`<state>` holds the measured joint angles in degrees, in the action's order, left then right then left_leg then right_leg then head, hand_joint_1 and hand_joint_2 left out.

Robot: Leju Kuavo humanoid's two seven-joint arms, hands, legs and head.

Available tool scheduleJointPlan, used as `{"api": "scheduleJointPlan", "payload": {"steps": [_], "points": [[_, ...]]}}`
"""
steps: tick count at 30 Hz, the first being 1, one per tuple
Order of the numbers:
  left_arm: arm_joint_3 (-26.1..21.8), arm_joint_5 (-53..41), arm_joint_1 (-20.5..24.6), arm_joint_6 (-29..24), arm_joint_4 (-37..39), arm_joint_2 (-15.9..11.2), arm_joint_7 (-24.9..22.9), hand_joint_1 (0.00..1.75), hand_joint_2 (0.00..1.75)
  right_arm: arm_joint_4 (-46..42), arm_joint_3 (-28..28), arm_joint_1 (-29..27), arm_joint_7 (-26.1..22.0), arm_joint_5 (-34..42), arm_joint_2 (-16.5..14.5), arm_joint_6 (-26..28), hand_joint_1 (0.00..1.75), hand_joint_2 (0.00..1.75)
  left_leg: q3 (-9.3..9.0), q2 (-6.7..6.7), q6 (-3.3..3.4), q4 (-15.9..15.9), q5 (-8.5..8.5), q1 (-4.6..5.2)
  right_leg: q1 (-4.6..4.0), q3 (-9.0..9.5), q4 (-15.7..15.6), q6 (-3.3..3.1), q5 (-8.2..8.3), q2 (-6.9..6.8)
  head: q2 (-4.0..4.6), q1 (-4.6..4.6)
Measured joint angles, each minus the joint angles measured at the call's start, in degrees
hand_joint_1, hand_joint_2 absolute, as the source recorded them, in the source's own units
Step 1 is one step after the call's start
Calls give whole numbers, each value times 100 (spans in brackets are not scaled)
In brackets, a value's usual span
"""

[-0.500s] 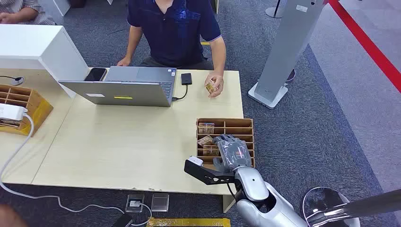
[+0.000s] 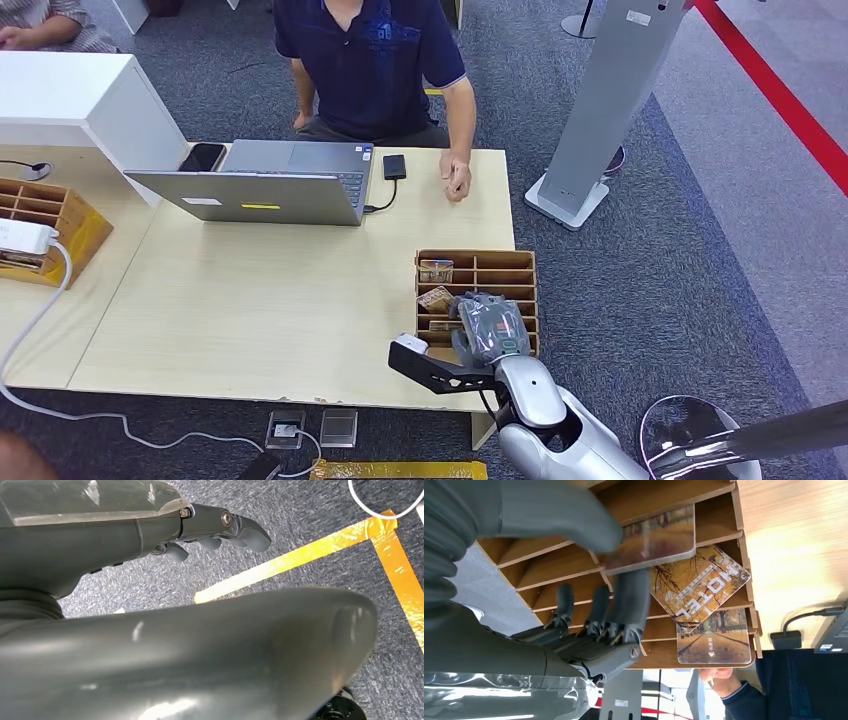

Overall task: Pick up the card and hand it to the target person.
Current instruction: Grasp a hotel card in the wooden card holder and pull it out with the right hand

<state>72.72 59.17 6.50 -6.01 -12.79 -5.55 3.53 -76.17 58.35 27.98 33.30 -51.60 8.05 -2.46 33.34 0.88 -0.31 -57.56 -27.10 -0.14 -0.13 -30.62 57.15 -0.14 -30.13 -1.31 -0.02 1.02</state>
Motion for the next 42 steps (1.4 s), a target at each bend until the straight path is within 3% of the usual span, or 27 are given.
{"api": "scheduleJointPlan", "payload": {"steps": [13, 18, 22, 28, 42], "points": [[2, -22, 0, -1, 0, 0, -16, 0, 0, -2, 1, 3, 62, 9, 13, -1, 131, 175, -1, 0, 0, 0, 0, 0, 0, 0, 0, 0, 0, 0, -1, 0], [2, -45, 0, 1, 0, 0, -16, 0, 0, -2, 1, 3, 66, 44, 13, -1, 157, 175, -1, 0, 0, 0, 0, 0, 0, 0, 0, 0, 0, 0, 0, -1], [2, -50, 0, 21, 0, 0, -20, 0, 175, -2, 2, 7, 65, 91, 13, 2, 173, 175, 0, 0, 0, 0, 0, 0, 0, 0, 0, 0, 0, 0, 0, 0], [4, -68, 1, 37, 0, 0, -260, 0, 175, 0, 11, 8, 62, 160, 13, 2, 173, 175, -1, 0, 0, 0, 0, 0, 0, 0, 0, 0, 0, 0, -1, 1], [2, -39, 1, 0, 0, 0, -270, 0, 175, -6, 2, 13, 116, 123, 15, 100, 173, 175, 0, 0, 0, 0, 0, 0, 0, 0, 0, 0, 0, 0, 0, 1]]}}
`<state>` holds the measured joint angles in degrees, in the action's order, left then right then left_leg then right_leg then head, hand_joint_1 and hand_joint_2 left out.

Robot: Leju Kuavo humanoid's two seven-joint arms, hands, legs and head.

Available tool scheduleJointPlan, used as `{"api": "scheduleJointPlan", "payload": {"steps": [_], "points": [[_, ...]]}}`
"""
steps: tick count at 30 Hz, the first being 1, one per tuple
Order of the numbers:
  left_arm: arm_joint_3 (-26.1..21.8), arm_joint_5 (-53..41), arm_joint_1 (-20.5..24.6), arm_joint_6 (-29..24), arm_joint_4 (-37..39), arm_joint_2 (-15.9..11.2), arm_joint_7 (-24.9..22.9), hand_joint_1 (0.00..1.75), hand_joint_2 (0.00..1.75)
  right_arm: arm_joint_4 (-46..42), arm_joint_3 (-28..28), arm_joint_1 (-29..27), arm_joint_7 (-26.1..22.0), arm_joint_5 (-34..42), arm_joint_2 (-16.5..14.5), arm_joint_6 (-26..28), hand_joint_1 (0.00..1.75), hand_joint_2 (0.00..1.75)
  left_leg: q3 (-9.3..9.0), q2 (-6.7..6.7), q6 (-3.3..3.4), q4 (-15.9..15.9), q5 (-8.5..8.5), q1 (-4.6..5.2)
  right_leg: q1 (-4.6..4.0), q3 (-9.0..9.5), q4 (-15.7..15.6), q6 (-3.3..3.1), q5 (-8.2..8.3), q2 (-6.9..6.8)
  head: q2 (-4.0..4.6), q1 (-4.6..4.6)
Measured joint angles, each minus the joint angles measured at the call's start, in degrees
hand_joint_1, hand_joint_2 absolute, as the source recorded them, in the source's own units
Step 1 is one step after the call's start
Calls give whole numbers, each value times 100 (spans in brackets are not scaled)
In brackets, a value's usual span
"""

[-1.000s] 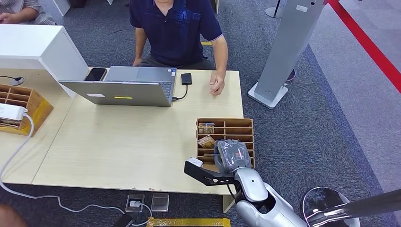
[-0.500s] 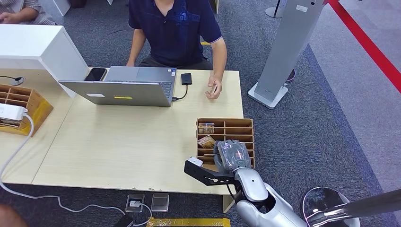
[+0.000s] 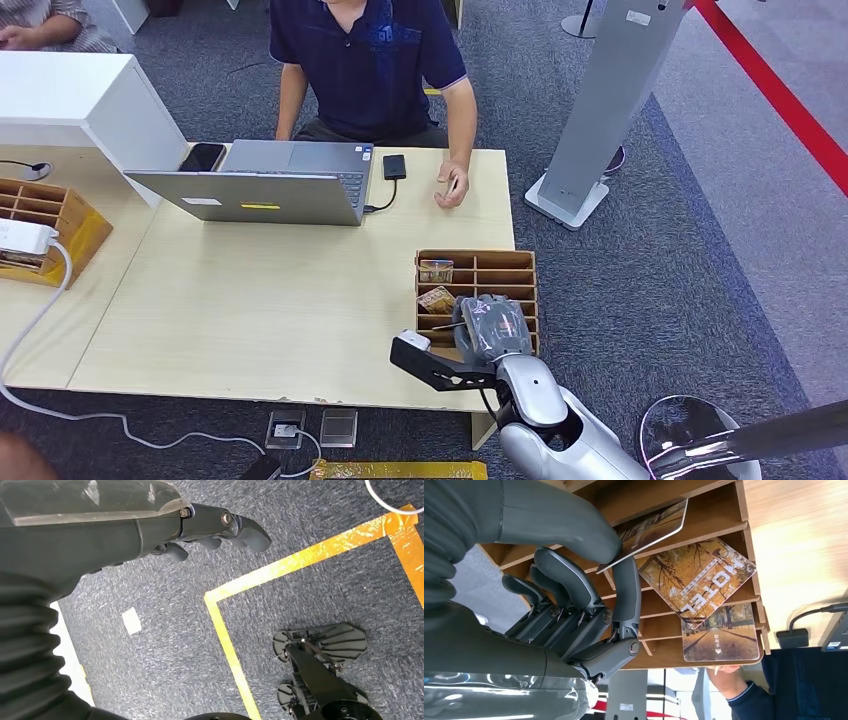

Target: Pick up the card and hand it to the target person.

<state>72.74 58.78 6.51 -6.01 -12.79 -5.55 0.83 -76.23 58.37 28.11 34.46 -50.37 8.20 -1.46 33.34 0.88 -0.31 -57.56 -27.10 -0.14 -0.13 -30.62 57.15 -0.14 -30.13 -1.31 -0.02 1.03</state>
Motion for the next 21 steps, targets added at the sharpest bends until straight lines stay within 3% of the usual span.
{"api": "scheduleJointPlan", "payload": {"steps": [8, 21], "points": [[0, 52, -2, 0, 0, 0, 0, 0, 175, -147, -94, 2, 191, -7, 75, 176, 173, 175, 0, 0, 0, 0, 0, 0, 0, 0, 0, 0, 0, 0, -1, -1], [-4, 134, -11, 0, 0, 0, 0, 0, 175, -996, -828, -81, 562, -103, 478, 293, 173, 175, -1, 0, 0, 0, 0, 0, 0, -1, 0, 0, 1, 0, -1, 0]]}}
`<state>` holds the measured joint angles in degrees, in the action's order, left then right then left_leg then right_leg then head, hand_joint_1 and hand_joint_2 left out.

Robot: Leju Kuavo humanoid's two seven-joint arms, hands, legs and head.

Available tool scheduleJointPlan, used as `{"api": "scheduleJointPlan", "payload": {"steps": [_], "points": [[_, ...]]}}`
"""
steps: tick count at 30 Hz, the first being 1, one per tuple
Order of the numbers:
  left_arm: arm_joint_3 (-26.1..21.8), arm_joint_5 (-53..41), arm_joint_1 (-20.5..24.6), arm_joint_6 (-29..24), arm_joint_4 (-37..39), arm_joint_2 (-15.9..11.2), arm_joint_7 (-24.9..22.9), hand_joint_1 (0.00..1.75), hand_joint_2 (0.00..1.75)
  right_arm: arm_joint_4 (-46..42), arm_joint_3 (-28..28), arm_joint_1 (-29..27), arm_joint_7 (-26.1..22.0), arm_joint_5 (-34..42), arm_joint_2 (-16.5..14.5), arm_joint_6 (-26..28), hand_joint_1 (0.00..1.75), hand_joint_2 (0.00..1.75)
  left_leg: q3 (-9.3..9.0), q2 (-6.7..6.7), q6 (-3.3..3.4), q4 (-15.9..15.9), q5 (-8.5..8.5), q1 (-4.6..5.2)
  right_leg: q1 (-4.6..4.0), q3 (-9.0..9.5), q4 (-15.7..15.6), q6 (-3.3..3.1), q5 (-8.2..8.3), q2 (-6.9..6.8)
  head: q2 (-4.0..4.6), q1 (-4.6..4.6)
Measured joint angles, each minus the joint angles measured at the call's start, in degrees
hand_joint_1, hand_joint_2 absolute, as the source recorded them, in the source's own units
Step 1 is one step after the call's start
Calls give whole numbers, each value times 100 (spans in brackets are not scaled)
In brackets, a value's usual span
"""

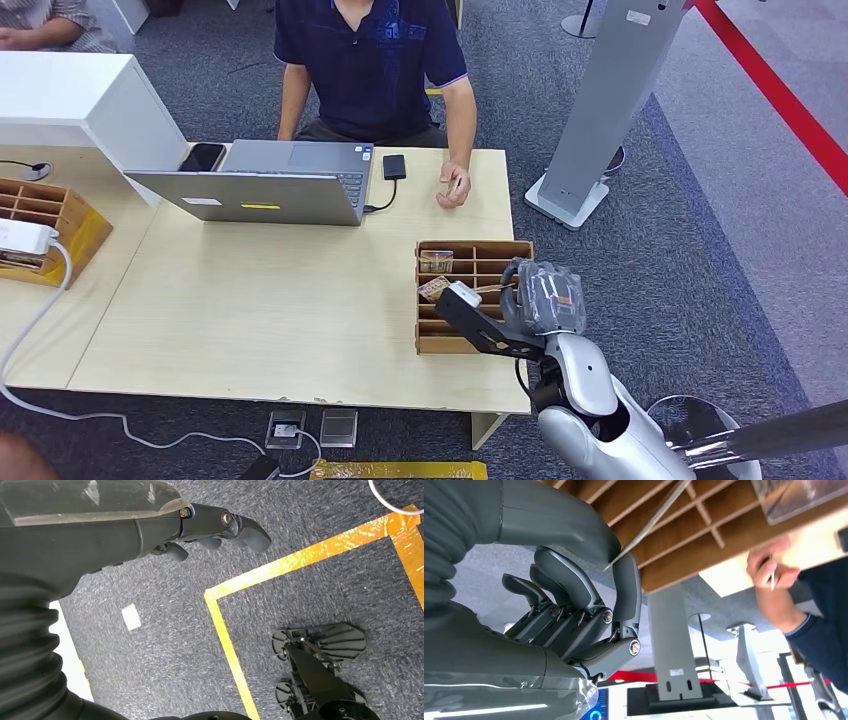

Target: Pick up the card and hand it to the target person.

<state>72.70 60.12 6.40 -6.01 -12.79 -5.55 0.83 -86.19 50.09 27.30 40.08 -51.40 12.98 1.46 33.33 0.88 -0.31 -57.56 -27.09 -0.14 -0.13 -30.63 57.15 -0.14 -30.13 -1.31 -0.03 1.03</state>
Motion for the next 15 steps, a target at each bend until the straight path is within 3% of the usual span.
{"api": "scheduleJointPlan", "payload": {"steps": [10, 15], "points": [[-2, 29, -1, 2, 0, 0, 9, 0, 175, -369, -198, -38, -230, 282, 116, 155, 173, 175, 1, 0, 0, 0, 0, 0, 0, 0, 0, 0, 0, 0, 1, -1], [-2, 29, 0, 31, 0, 0, 29, 0, 175, -370, -200, -30, -617, 226, 110, 619, 173, 175, 1, 0, 0, 0, 0, 0, 0, 1, 1, 0, 0, 0, 0, 0]]}}
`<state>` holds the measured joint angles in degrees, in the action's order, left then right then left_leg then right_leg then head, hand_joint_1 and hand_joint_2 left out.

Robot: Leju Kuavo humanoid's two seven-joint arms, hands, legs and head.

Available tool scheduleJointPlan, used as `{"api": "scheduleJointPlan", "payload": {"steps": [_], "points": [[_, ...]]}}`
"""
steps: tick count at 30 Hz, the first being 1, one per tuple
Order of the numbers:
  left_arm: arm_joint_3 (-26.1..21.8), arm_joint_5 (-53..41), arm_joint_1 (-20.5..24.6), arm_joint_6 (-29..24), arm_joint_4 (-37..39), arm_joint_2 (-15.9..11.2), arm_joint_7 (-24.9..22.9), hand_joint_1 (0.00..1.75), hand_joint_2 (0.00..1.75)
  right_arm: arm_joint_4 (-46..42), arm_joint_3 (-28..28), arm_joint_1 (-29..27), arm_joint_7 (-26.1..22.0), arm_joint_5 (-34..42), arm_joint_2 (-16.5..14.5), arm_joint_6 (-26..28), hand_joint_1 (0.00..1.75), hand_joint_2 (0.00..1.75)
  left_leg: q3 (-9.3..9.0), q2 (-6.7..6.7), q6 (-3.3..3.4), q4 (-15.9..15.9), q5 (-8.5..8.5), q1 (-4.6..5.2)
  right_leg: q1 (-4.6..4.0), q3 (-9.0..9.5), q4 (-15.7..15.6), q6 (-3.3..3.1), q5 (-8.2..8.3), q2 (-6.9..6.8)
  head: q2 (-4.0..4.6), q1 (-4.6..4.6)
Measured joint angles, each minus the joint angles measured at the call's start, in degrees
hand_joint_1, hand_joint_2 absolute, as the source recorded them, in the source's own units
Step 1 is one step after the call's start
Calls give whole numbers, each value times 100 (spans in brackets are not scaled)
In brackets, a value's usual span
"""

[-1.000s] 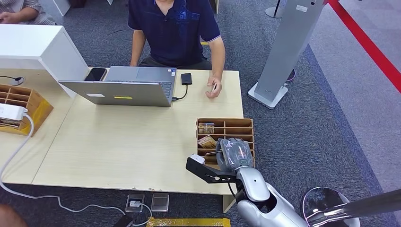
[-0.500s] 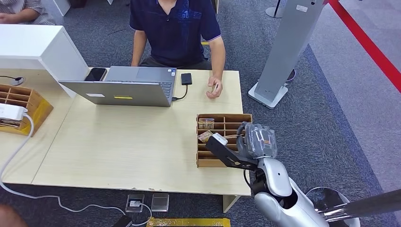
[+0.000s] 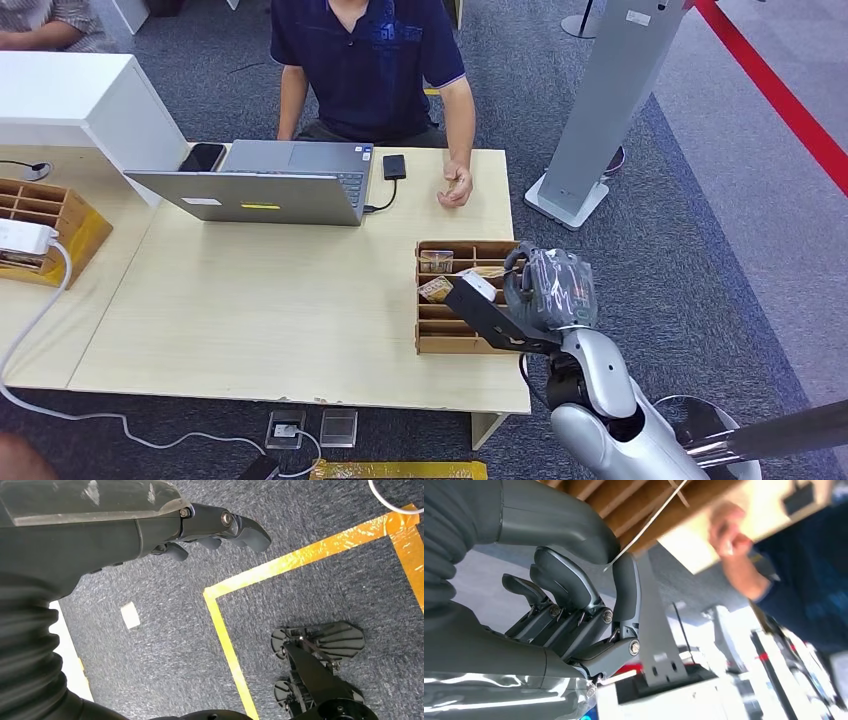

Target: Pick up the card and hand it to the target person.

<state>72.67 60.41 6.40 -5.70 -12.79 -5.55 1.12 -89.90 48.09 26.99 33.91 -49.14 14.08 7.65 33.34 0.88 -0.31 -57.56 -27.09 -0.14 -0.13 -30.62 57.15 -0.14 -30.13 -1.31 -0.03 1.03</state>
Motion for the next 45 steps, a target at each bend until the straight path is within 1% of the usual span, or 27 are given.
{"api": "scheduleJointPlan", "payload": {"steps": [3, 7, 10, 11, 13, 19, 22, 30, 40, 44, 45], "points": [[0, -5, 1, 16, 0, 1, 26, 0, 175, 57, -5, 6, -366, -264, -31, 599, 173, 175, 1, 0, 0, 0, 0, 0, 0, 0, 0, 0, 0, 0, 1, -2], [0, -45, 3, 23, 0, 11, 98, 0, 175, 233, -74, 13, -805, -823, -109, 1604, 173, 175, 1, 0, 0, 0, 0, 0, 0, 0, 0, 0, 0, 0, 1, -1], [0, -90, 4, 23, 0, 28, 130, 0, 175, 460, -146, 31, -941, -1364, -166, 2452, 173, 175, 1, -1, 0, 0, 0, 0, 0, 0, 0, 0, 0, 0, 1, 0], [0, -103, 6, 23, 0, 33, 135, 0, 175, 546, -174, 38, -957, -1509, -184, 2661, 173, 175, 1, -1, 0, 0, 0, 0, 0, 0, 0, 0, 0, 0, 1, -1], [0, -125, 7, 23, 0, 42, 143, 0, 175, 712, -238, 46, -948, -1760, -211, 2898, 173, 175, 1, -1, 0, 0, 0, 0, 0, 0, 0, 0, 0, -1, 0, -2], [2, -155, 7, 21, 0, 49, 150, 0, 175, 1092, -463, 34, -881, -2397, -293, 2979, 173, 175, 1, -1, 0, 0, 0, 0, 0, 0, 0, 0, 0, -1, 1, -2], [2, -162, 7, 21, 0, 53, 150, 0, 175, 1226, -593, 6, -868, -2597, -355, 2979, 173, 175, 1, 0, 0, 0, 0, 0, 0, -1, 0, 0, 0, -1, 1, 0], [0, -162, 8, 21, 0, 57, 150, 0, 175, 1483, -839, -7, -931, -2646, -508, 2981, 173, 175, 1, 0, 0, 0, 0, 0, 0, -1, 0, 0, 0, 0, 0, 1], [0, -162, 8, 21, 0, 57, 150, 0, 175, 1686, -985, -9, -1013, -2583, -639, 2983, 173, 175, 1, 0, 0, 0, 0, 0, 0, -1, 0, 0, 0, 0, 1, 0], [0, -167, 8, 18, 0, 57, 150, 0, 175, 1757, -1000, -9, -1024, -2573, -669, 2983, 0, 175, 1, 0, 0, 0, 0, 0, 0, -1, 0, 0, 0, 0, 0, 1], [1, -180, 8, 12, 0, 57, 150, 0, 175, 1775, -1006, -9, -1026, -2567, -675, 2983, 0, 175, 1, 0, 0, 0, 0, 0, 0, -1, 0, 0, 0, 0, 0, 0]]}}
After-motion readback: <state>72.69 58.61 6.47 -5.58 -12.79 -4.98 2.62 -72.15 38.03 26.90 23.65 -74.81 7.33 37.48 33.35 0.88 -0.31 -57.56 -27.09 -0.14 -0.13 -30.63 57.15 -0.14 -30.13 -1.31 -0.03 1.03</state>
